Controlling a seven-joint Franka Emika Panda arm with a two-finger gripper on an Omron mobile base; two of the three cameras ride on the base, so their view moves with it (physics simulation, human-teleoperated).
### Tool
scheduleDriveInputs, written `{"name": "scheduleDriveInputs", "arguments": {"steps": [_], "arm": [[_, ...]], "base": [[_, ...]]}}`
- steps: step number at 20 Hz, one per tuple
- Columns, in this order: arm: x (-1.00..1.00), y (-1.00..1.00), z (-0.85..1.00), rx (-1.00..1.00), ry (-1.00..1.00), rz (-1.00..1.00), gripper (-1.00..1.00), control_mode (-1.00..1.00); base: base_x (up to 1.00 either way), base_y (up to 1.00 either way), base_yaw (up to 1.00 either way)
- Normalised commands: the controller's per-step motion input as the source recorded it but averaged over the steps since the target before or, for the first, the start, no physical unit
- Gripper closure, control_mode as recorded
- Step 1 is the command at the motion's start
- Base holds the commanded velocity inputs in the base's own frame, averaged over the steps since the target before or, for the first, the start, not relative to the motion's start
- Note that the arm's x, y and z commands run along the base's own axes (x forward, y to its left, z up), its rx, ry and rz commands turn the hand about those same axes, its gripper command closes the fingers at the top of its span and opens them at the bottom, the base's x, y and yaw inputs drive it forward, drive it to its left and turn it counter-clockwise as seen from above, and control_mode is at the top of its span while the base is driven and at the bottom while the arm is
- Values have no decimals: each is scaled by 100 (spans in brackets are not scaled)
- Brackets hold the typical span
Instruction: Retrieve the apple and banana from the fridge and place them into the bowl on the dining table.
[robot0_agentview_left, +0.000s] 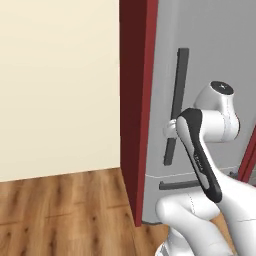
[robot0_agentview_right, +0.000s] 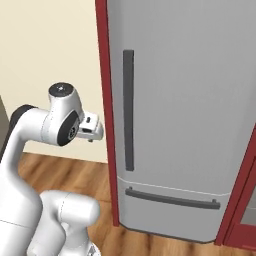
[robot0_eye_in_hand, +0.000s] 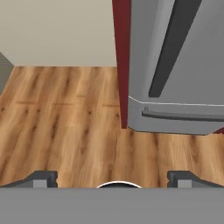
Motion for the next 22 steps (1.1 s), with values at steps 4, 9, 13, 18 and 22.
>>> {"name": "scheduleDriveInputs", "arguments": {"steps": [4, 9, 13, 18, 22], "arm": [[0, 0, 0, 0, 0, 0, -100, 100], [0, 0, 0, 0, 0, 0, -100, 100], [0, 0, 0, 0, 0, 0, -100, 100], [0, 0, 0, 0, 0, 0, -100, 100], [0, 0, 0, 0, 0, 0, -100, 100]], "base": [[0, 7, -9], [0, 0, -15], [0, 9, -19], [2, 18, -23], [4, 41, -27]]}}
